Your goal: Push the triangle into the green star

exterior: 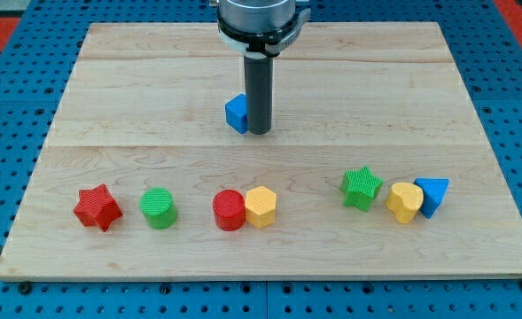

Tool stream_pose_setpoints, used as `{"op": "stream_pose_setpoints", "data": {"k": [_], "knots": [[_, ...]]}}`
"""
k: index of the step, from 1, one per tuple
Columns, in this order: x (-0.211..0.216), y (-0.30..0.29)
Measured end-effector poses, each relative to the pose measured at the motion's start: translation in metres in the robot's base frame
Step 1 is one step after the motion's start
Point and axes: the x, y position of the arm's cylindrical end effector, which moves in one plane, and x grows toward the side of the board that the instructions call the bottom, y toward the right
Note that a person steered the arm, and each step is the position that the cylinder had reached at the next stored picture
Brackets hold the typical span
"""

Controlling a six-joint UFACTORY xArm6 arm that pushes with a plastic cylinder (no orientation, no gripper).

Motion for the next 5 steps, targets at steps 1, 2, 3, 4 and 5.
{"op": "stream_pose_setpoints", "data": {"k": [1,2,3,4,5], "knots": [[0.0,-0.001],[0.001,-0.019],[0.004,-0.009],[0.011,0.054],[0.009,0.157]]}}
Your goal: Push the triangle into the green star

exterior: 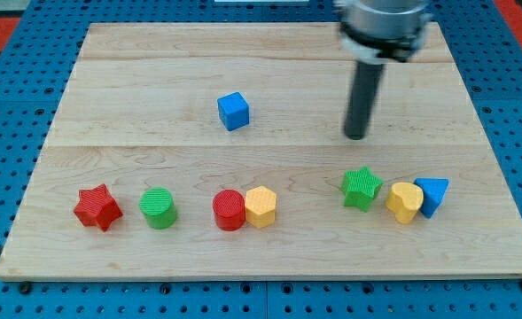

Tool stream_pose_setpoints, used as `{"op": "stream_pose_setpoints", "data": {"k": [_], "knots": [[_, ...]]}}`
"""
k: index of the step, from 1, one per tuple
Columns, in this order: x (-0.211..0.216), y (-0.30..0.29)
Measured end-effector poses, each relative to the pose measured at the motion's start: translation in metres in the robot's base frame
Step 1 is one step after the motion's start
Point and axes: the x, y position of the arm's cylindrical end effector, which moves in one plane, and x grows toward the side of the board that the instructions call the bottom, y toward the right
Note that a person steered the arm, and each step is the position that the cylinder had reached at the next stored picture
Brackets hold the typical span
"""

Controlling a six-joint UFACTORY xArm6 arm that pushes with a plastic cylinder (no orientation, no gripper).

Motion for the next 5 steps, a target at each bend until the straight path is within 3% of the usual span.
{"op": "stream_pose_setpoints", "data": {"k": [1,2,3,4,5], "knots": [[0.027,0.147],[0.084,0.19],[0.117,0.104],[0.122,0.075],[0.083,0.044]]}}
